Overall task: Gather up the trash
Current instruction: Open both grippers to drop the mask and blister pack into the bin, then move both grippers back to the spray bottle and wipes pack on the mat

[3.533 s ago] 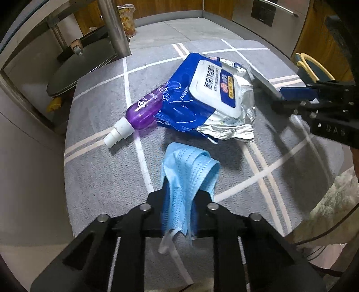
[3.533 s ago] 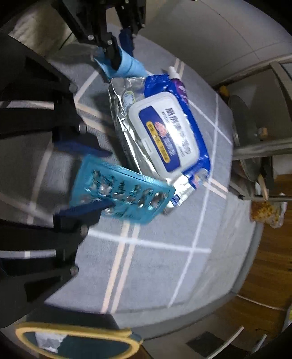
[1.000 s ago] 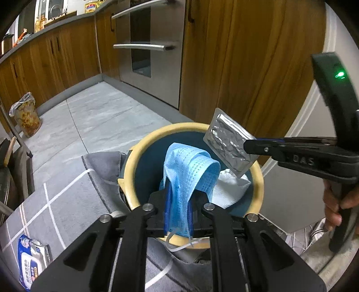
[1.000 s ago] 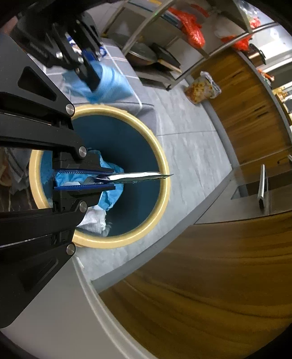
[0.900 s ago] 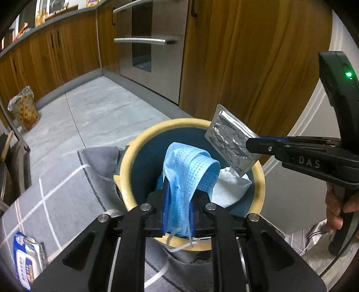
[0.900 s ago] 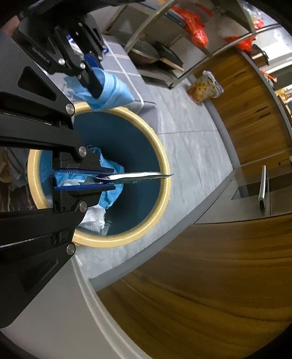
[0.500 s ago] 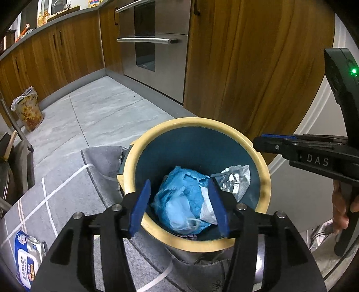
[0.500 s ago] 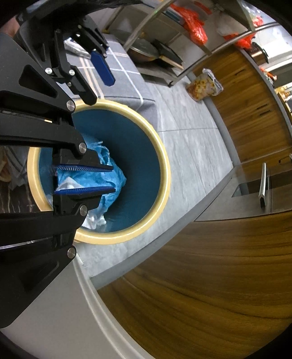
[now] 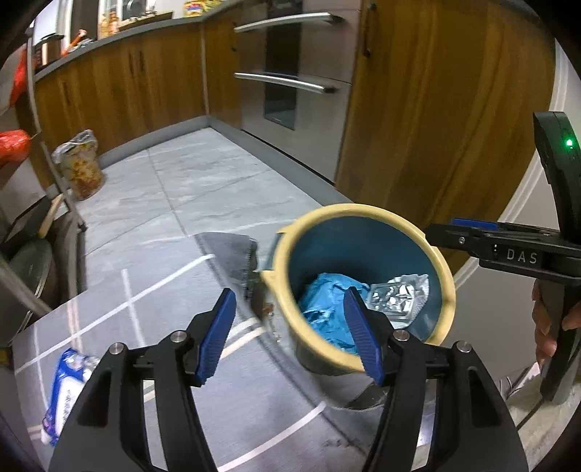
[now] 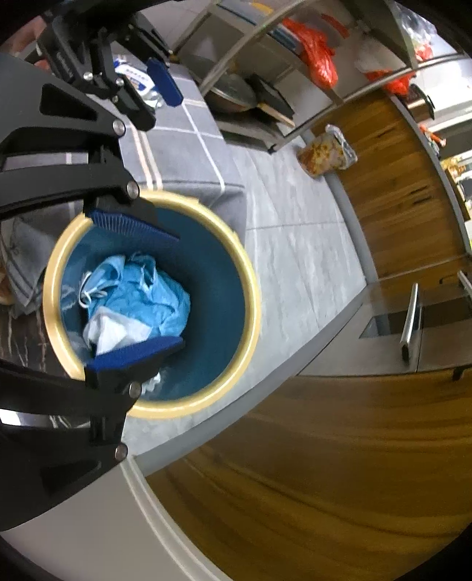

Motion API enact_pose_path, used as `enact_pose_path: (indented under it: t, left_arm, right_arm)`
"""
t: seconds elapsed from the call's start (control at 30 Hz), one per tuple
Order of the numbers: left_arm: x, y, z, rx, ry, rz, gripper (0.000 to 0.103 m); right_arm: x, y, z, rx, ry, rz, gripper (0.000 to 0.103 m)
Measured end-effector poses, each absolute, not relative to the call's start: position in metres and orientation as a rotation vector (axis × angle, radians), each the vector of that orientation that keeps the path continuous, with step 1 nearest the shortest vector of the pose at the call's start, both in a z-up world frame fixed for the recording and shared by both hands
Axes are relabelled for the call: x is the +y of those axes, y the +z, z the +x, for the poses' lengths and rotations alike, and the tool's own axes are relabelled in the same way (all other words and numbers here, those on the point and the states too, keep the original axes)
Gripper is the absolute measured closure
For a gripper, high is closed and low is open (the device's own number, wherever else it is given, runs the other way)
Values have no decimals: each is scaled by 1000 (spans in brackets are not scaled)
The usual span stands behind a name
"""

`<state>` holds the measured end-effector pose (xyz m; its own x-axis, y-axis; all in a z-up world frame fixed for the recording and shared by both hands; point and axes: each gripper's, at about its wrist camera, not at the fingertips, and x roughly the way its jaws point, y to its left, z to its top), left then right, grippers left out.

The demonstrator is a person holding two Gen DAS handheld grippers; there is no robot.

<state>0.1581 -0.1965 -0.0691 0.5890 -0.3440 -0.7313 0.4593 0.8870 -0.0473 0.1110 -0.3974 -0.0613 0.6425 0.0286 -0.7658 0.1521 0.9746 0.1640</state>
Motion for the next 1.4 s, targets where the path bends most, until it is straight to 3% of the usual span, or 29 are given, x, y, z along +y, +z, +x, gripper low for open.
enact_pose_path:
  t: [0.2, 0.27, 0.8, 1.1, 1.4]
  left_arm:
    - [-163, -57, 144, 780, -408, 159, 22]
    - [-150, -54, 139, 773, -394, 158, 20]
    - [-1, -36, 106, 729, -176, 81, 17]
    - [102, -55, 99, 773, 17, 10, 17]
    - [155, -81, 97, 830, 74, 5, 17]
  right_arm:
    - [-364, -47, 110, 838, -17, 193, 14]
    - [-351, -43, 110, 831, -2, 182, 11]
    - [-241, -42, 116, 877, 98, 180, 9]
    - [-145, -78, 126, 956, 162, 75, 9]
    - [-89, -103, 153, 986, 190, -15, 9]
